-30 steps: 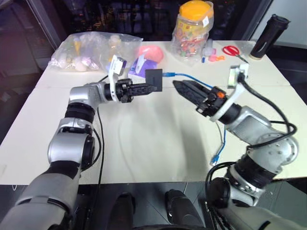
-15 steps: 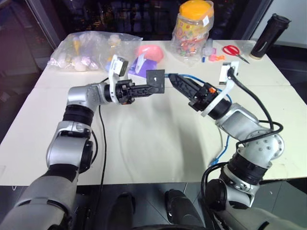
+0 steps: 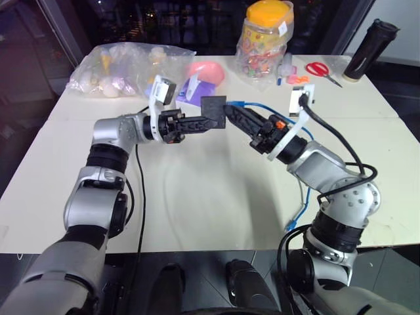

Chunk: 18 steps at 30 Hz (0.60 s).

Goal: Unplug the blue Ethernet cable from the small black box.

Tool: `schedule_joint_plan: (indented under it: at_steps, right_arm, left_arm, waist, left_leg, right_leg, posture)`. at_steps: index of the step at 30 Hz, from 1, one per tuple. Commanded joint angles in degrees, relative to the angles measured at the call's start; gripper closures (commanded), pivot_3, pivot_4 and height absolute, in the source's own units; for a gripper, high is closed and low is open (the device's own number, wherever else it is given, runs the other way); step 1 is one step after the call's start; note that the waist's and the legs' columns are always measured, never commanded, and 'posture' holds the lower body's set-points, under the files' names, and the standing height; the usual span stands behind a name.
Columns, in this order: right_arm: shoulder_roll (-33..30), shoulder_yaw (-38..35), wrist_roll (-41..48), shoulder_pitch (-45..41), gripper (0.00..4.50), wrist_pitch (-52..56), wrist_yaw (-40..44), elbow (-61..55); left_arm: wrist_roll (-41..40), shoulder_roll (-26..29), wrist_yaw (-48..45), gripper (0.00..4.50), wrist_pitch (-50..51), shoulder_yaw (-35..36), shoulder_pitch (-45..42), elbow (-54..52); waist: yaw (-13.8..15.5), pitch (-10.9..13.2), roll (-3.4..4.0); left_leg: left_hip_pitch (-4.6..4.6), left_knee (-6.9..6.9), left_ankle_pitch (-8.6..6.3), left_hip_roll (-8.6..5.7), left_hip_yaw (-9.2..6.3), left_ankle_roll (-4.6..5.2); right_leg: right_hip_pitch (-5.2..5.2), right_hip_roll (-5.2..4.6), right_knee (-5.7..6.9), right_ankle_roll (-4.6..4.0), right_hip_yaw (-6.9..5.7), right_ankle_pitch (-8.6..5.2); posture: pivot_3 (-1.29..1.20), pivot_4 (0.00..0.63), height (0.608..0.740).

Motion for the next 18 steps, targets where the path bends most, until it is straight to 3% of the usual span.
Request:
schedule_joint_plan:
  at_steps: [1,3,18]
  right_arm:
    - [-0.7,0.9,2.5,0.0,3.52,-2.3,-0.9,-0.8]
    - [-1.0,1.3,3.6,0.2,4.44,-3.2,-1.4,-0.9]
    - [-2.1,4.1,9.1,2.3,4.5,-9.0,-5.0,0.3]
  left_arm:
    - [-0.4,0.0,-0.4,4.01,-0.2,0.5,-0.5,-1.0]
    - [-0.2,0.0,-0.4,4.01,-0.2,0.6,-0.5,-0.8]
    - [-0.3,-0.3,-0.1,4.01,-0.2,0.8,0.2,-1.1]
  waist:
    - [0.0,0.0,0.0]
    - [0.0,0.0,0.0]
    - [0.0,0.0,0.0]
  left_leg:
    - [0.0,0.0,0.0,0.0,0.0,0.0]
    - [0.0,-0.01,0.0,0.0,0.0,0.0]
    - [-0.02,-0.03,0.0,0.0,0.0,0.0]
  right_leg:
    - [0.0,0.0,-0.01,0.0,0.0,0.0]
    - [0.0,0.0,-0.02,0.0,0.0,0.0]
    - [0.0,0.0,-0.07,0.0,0.0,0.0]
  posture:
    - [0.0,0.15,0.74]
    - [0.0,0.15,0.74]
    - [0.0,0.15,0.74]
